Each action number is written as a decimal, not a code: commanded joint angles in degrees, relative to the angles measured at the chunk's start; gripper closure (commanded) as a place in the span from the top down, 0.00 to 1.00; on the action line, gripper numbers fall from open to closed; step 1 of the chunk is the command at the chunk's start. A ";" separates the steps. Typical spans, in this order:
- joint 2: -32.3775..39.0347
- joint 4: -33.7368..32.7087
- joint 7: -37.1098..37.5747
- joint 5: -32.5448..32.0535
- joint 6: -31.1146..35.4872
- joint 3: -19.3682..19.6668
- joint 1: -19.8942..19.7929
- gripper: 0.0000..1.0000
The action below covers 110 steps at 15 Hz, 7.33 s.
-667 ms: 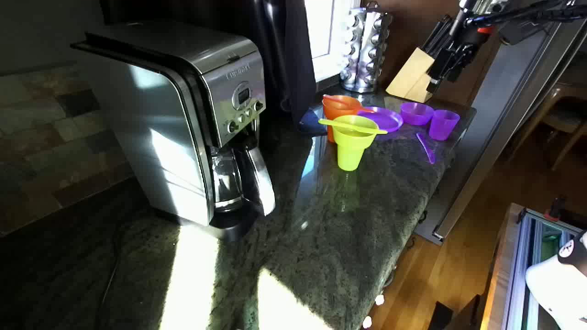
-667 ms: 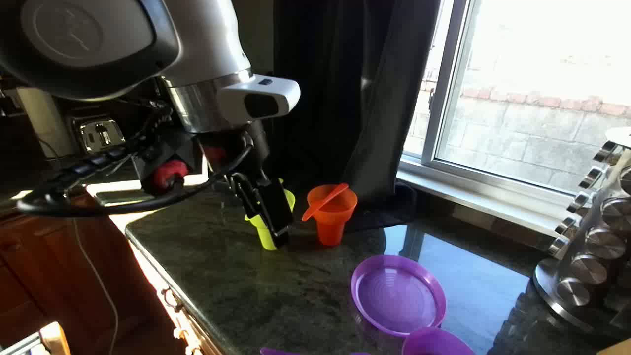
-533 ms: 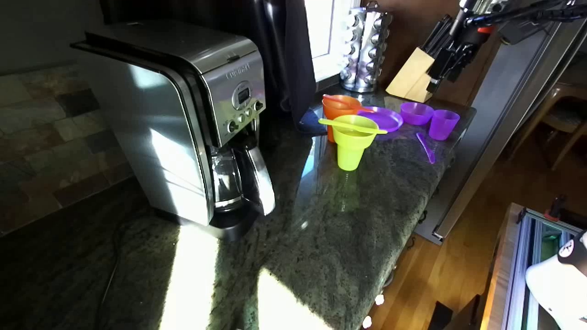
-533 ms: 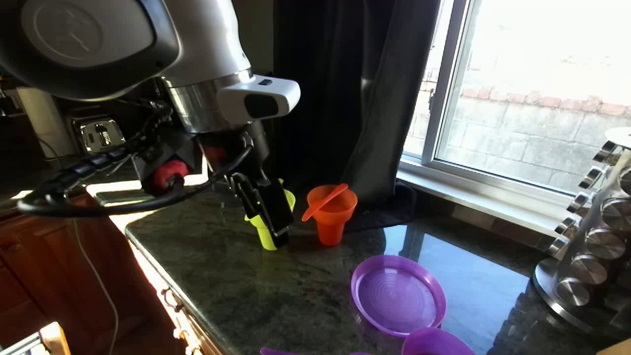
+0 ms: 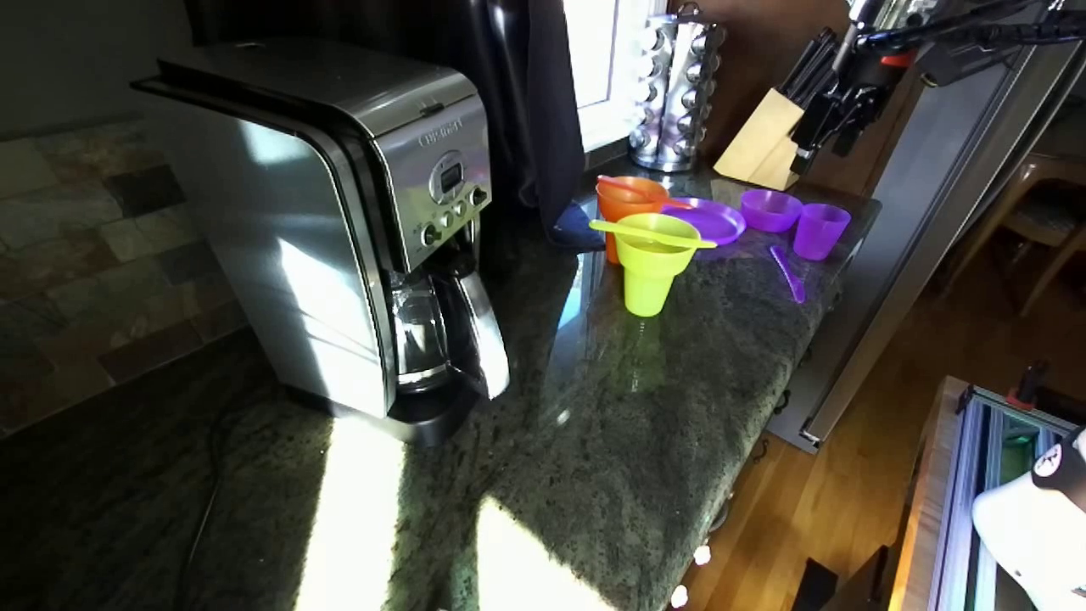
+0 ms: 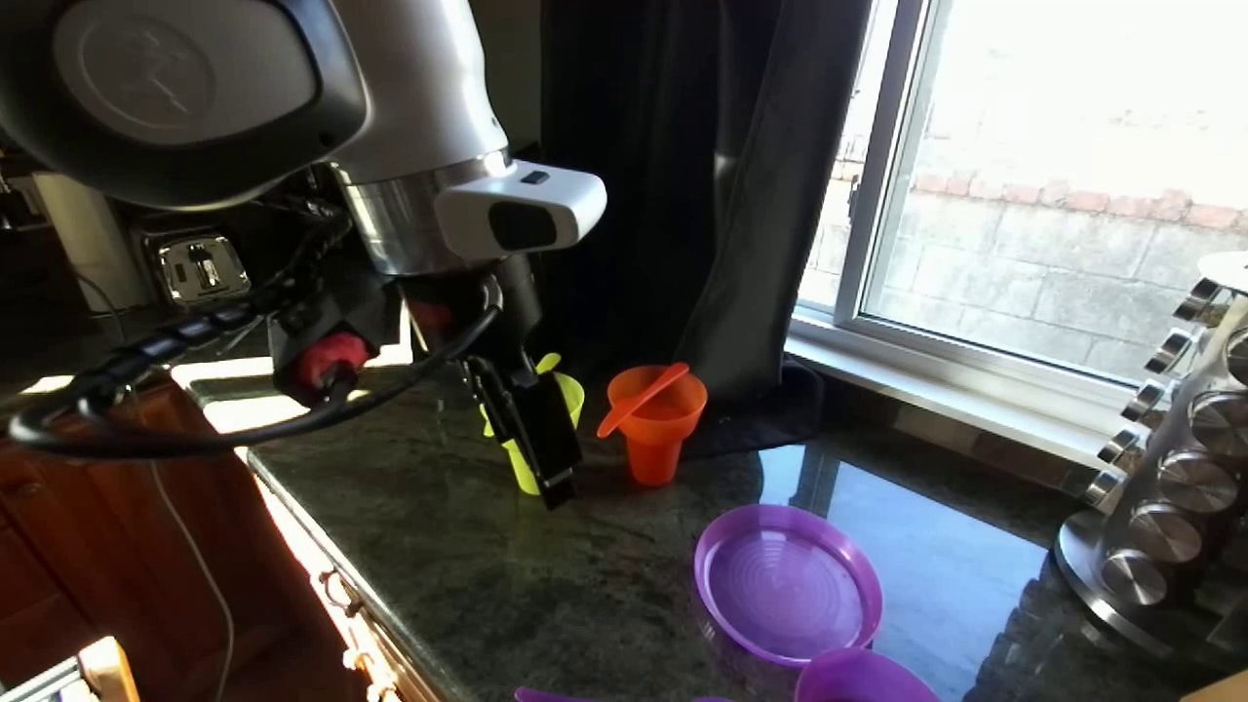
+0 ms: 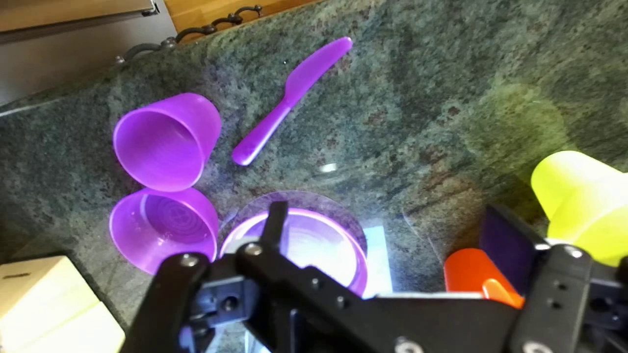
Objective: Stack the purple items on top of each other
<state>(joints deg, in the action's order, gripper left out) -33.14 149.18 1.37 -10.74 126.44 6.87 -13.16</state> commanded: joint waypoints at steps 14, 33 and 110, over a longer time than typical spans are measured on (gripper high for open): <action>22.04 -6.76 -9.48 8.07 12.48 10.84 -2.06 1.00; 34.95 -13.08 -5.62 4.43 9.91 10.55 -4.01 0.63; 49.12 -28.31 22.71 15.00 16.29 16.15 -5.51 1.00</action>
<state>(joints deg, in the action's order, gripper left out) 13.89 122.74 22.21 4.13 144.75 22.42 -18.23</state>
